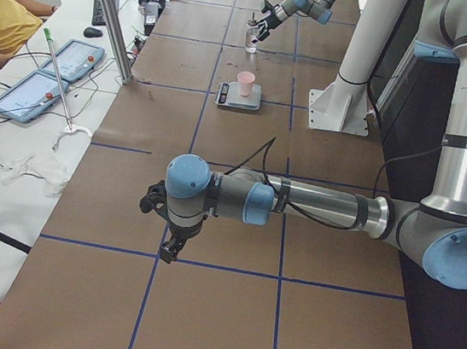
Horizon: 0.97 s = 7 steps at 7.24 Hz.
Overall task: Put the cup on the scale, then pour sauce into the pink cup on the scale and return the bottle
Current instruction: 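Lift the sauce bottle with the right gripper toward the pink cup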
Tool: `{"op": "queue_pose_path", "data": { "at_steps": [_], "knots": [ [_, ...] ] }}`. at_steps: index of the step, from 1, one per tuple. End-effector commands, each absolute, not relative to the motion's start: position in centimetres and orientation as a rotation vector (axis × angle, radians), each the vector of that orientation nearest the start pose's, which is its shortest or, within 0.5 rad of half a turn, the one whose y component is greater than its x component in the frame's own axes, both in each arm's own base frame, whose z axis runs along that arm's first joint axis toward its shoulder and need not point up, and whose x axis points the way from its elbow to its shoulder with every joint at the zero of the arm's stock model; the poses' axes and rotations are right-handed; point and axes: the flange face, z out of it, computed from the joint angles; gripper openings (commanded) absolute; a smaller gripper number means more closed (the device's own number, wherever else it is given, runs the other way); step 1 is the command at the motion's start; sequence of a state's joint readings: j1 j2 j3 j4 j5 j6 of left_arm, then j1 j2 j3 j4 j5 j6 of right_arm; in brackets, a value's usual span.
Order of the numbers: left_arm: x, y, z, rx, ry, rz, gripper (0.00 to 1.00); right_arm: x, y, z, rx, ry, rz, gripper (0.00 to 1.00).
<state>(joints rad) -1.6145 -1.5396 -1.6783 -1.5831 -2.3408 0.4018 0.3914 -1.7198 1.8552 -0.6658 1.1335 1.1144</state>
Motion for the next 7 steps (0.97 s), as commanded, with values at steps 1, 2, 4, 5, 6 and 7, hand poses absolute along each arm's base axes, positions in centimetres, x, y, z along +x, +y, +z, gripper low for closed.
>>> {"op": "queue_pose_path", "data": {
  "at_steps": [1, 2, 4, 5, 6, 7],
  "knots": [
    [-8.5, -48.1, 61.9, 0.255, 0.736, 0.376, 1.0, -35.4, -33.7, 49.1, 0.789, -0.76, 0.173, 1.0],
    [-8.5, -48.0, 62.0, 0.254, 0.736, 0.375, 1.0, -35.4, -33.8, 49.0, 0.791, -0.763, 0.177, 0.86],
    [-8.5, -48.1, 61.9, 0.255, 0.736, 0.376, 1.0, -35.0, -34.0, 48.8, 0.819, -0.758, 0.195, 0.0],
    [-8.5, -48.1, 61.7, 0.257, 0.736, 0.376, 1.0, -34.9, -34.0, 48.5, 0.826, -0.764, 0.199, 0.0],
    [-8.5, -48.1, 61.7, 0.257, 0.736, 0.376, 1.0, -34.6, -34.1, 47.7, 0.837, -0.772, 0.2, 0.0],
    [-8.5, -48.1, 61.7, 0.257, 0.736, 0.376, 1.0, -34.3, -34.1, 46.6, 0.869, -0.766, 0.162, 0.0]
  ]
}}
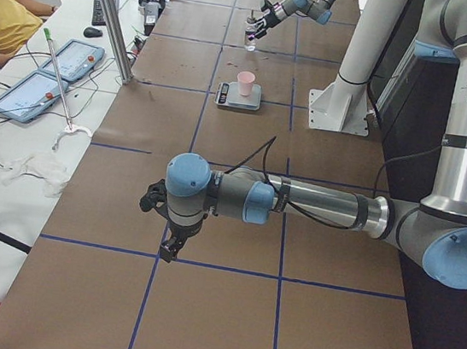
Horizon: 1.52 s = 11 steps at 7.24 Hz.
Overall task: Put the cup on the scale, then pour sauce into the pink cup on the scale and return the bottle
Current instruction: 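Lift the sauce bottle with the right gripper toward the pink cup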
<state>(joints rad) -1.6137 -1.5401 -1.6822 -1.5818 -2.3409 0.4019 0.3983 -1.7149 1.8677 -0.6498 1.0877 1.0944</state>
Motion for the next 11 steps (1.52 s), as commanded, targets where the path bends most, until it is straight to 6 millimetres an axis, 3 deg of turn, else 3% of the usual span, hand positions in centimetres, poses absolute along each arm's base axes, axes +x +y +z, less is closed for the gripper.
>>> {"op": "queue_pose_path", "data": {
  "at_steps": [1, 2, 4, 6, 8, 9, 10, 11],
  "knots": [
    [-8.5, -48.0, 61.8, 0.255, 0.736, 0.376, 1.0, -33.7, -34.1, 44.8, 0.93, -0.741, 0.09, 0.0],
    [-8.5, -48.0, 61.8, 0.253, 0.735, 0.375, 1.0, -32.8, -34.3, 42.7, 0.972, -0.737, 0.049, 0.0],
    [-8.5, -48.0, 61.9, 0.254, 0.735, 0.376, 1.0, -32.0, -35.6, 41.9, 0.948, -0.744, 0.047, 0.0],
    [-8.5, -47.9, 62.0, 0.256, 0.734, 0.385, 1.0, -32.8, -38.2, 39.8, 0.956, -0.645, -0.039, 0.0],
    [-8.5, -47.9, 61.9, 0.257, 0.734, 0.385, 1.0, -36.0, -40.3, 36.4, 0.911, -0.511, -0.071, 0.0],
    [-8.5, -47.9, 61.9, 0.257, 0.734, 0.385, 1.0, -38.3, -39.6, 34.8, 0.954, -0.462, -0.081, 0.0],
    [-8.5, -47.9, 62.0, 0.256, 0.734, 0.385, 1.0, -41.6, -37.6, 32.8, 1.018, -0.396, -0.098, 0.0],
    [-8.5, -47.9, 62.0, 0.256, 0.734, 0.385, 1.0, -45.1, -36.3, 29.1, 1.036, -0.317, -0.149, 0.0]
  ]
}}
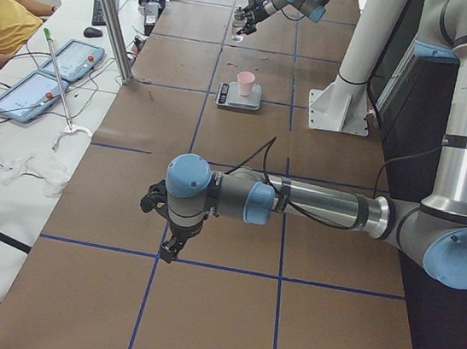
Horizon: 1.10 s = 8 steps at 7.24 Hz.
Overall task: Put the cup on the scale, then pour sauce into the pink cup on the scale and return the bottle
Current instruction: 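Lift the sauce bottle with the right gripper toward the pink cup, then tilt the bottle spout over the pink cup with the right gripper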
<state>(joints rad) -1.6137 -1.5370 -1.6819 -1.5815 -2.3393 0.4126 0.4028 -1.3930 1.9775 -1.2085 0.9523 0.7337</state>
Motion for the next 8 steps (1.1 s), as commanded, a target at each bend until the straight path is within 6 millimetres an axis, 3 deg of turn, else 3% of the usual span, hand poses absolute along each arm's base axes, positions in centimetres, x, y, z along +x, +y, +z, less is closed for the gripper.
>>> {"op": "queue_pose_path", "data": {
  "at_steps": [1, 2, 3, 4, 5, 6, 8],
  "knots": [
    [-8.5, -47.9, 62.0, 0.255, 0.735, 0.384, 1.0, -48.5, -34.3, 25.5, 1.045, -0.211, -0.216, 0.0],
    [-8.5, -47.9, 62.0, 0.255, 0.735, 0.384, 1.0, -50.9, -33.4, 23.5, 1.058, -0.123, -0.257, 0.0],
    [-8.5, -47.9, 62.0, 0.255, 0.735, 0.384, 1.0, -53.7, -33.8, 22.8, 1.057, -0.074, -0.279, 0.0],
    [-8.5, -47.9, 62.0, 0.253, 0.735, 0.383, 1.0, -55.4, -34.4, 24.1, 1.068, -0.009, -0.292, 0.0],
    [-8.5, -47.9, 62.0, 0.252, 0.735, 0.383, 1.0, -55.9, -34.6, 24.8, 1.078, 0.052, -0.337, 0.0],
    [-8.5, -47.9, 62.0, 0.25, 0.736, 0.382, 1.0, -56.3, -35.0, 25.7, 1.096, 0.245, -0.48, 0.0],
    [-8.5, -47.8, 62.1, 0.249, 0.736, 0.382, 1.0, -56.4, -35.3, 25.6, 1.072, 0.423, -0.614, 0.0]
  ]
}}
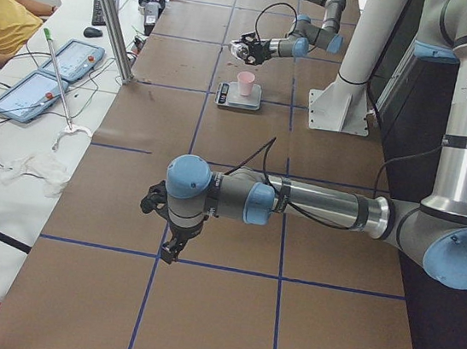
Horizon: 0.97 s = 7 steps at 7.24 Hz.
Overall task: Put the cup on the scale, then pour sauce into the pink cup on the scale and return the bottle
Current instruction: 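Tilt the bottle spout over the pink cup with the right gripper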
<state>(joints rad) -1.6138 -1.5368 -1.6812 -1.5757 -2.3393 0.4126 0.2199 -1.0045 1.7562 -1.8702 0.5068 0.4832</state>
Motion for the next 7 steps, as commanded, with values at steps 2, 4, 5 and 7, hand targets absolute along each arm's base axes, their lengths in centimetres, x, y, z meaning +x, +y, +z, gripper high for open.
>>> {"op": "queue_pose_path", "data": {
  "at_steps": [2, 4, 5, 7],
  "knots": [
    [-8.47, -47.88, 62.03, 0.252, 0.735, 0.383, 1.0, -56.45, -35.45, 24.9, 1.067, 0.544, -0.691, 0.0],
    [-8.47, -47.87, 62.05, 0.25, 0.736, 0.382, 1.0, -56.17, -35.68, 24.91, 1.079, 0.628, -0.738, 0.0],
    [-8.47, -47.87, 62.05, 0.25, 0.736, 0.382, 1.0, -56.01, -35.77, 24.91, 1.085, 0.692, -0.778, 0.0],
    [-8.47, -47.87, 62.05, 0.25, 0.736, 0.382, 1.0, -55.79, -36.0, 24.88, 1.075, 0.761, -0.835, 0.0]
  ]
}}
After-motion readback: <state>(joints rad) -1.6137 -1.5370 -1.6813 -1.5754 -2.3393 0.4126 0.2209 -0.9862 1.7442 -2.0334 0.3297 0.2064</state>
